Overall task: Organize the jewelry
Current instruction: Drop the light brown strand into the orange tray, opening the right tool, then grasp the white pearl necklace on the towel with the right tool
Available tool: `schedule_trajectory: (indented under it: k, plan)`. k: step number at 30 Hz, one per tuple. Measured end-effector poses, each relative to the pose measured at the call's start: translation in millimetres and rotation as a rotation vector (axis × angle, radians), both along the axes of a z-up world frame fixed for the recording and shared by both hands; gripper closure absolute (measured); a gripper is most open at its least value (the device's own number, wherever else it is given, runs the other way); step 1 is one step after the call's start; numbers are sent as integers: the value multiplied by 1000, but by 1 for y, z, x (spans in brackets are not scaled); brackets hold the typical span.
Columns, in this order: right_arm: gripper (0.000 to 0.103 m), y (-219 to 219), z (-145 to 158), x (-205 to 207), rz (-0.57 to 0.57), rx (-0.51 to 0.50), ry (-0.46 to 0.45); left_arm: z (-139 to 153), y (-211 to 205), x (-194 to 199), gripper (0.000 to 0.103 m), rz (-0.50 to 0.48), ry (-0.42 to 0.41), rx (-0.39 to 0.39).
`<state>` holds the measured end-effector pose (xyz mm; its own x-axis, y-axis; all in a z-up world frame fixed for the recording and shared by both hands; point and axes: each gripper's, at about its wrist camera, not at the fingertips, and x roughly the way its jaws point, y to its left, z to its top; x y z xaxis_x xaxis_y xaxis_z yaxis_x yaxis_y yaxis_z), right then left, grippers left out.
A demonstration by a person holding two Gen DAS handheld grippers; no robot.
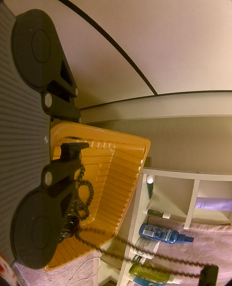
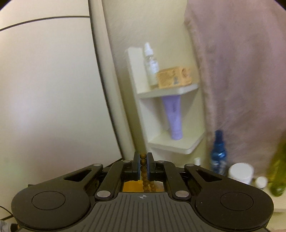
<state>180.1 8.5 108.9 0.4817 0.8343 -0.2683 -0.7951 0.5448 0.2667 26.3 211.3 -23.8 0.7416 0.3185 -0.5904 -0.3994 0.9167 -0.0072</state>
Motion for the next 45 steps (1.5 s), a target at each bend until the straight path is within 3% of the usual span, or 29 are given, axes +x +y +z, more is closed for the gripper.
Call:
schedule_trajectory:
  k: [7,13,15,17,35,45]
  plan:
    - [96,30,-51,6,36,-117,105,-1,1,2,97,-3,1,-4]
    - [92,29,-80,9,11,-180,179,-3,3,3,97,2,9,-4]
    - [69,22,-82,8,2,-182,185,-4,3,4,97,3,10,-4]
    - [58,9,-84,6,-15,-157,196,-4,3,4,97,4,10,-4]
    - [57,-132,-116,-10,-259,-225,294,-5,0,8,96,18,38,22]
    - [57,-188,-165,2,-394,-398,353,-4,-1,8,96,21,45,32]
